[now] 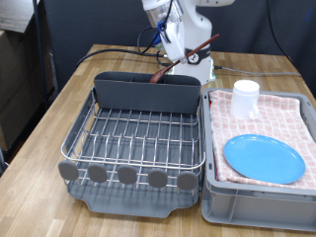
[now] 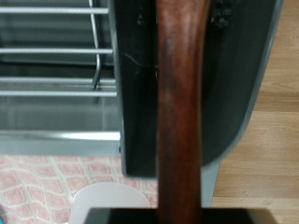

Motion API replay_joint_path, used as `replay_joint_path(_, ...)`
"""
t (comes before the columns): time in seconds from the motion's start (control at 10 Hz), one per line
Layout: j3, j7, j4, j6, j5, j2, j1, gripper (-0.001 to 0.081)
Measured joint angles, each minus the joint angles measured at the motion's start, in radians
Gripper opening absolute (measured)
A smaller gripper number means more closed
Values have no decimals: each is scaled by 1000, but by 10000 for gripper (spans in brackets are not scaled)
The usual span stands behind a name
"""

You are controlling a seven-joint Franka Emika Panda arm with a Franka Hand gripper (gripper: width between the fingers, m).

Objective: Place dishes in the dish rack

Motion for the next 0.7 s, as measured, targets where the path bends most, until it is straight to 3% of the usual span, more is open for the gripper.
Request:
replay_joint_path(0.3,-65,-87,20,19,19,82,0,89)
replay_joint_path(0.5,-47,-73,20,87,-12,117,-2,89)
replay_joint_path(0.7,-11,-17,20,117,-45,127,-3,375)
